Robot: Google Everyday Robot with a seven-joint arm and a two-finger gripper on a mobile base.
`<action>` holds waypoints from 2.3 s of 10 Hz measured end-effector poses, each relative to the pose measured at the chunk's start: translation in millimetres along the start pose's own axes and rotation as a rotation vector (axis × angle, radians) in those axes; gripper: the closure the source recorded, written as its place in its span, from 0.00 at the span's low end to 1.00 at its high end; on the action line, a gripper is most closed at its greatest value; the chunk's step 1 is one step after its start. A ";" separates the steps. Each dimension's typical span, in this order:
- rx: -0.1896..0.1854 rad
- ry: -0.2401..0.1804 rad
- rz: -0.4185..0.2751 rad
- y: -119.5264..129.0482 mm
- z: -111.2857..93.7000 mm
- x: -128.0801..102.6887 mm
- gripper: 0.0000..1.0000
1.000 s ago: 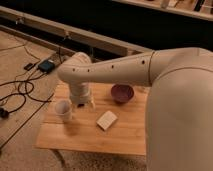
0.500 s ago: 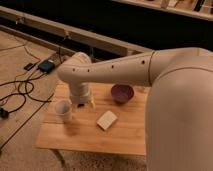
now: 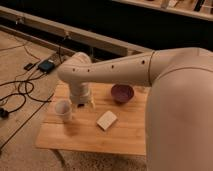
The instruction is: Push the ceramic bowl across the table
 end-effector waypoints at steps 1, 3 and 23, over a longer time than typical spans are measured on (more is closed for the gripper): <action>0.000 0.000 0.000 0.0 0.0 0.0 0.35; 0.000 0.000 0.000 0.0 0.0 0.0 0.35; -0.020 -0.035 -0.017 -15.4 27.3 -25.4 0.35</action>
